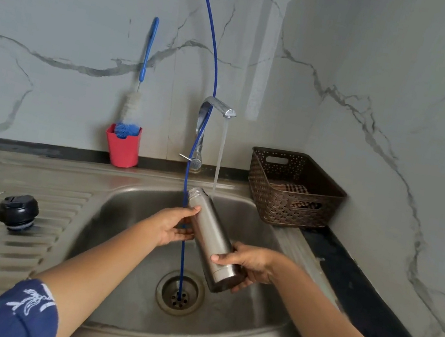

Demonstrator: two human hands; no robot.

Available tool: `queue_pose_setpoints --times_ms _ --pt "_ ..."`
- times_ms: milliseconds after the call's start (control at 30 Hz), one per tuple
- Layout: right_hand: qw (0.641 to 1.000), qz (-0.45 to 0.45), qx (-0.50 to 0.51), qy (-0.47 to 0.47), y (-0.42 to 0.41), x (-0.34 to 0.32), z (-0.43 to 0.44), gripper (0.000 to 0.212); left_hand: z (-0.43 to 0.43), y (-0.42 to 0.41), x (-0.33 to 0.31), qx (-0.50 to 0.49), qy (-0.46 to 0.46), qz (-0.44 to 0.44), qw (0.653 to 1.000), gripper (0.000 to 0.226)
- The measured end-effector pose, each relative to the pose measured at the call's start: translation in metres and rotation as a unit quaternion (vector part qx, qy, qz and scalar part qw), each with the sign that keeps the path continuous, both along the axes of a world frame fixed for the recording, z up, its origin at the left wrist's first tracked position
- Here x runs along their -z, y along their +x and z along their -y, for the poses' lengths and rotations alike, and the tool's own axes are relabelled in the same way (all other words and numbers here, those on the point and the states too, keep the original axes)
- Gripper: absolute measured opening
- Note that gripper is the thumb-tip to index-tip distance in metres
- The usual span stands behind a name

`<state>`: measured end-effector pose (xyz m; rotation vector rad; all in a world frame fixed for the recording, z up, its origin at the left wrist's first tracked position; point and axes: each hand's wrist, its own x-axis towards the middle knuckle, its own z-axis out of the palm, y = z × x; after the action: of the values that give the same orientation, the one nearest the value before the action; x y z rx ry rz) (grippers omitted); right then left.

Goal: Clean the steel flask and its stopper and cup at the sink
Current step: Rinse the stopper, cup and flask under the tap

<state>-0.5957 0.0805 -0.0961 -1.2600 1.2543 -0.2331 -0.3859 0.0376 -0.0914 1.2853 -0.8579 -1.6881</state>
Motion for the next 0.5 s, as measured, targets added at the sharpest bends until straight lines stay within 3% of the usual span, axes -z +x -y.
queue_pose_setpoints --times_ms 167,333,500 --pt "1.0 -0.014 0.004 0.012 -0.009 0.01 0.005 0.075 0.0 -0.013 0.008 0.004 0.02 -0.007 1.0 0.034" --pt "0.999 0.016 -0.011 0.025 -0.012 0.012 0.006 0.074 -0.003 -0.019 0.007 0.046 0.024 -0.032 0.998 0.027" --pt "0.997 0.065 -0.023 0.031 -0.014 0.008 0.004 0.075 0.0 -0.012 0.01 0.06 0.019 -0.038 0.997 0.043"
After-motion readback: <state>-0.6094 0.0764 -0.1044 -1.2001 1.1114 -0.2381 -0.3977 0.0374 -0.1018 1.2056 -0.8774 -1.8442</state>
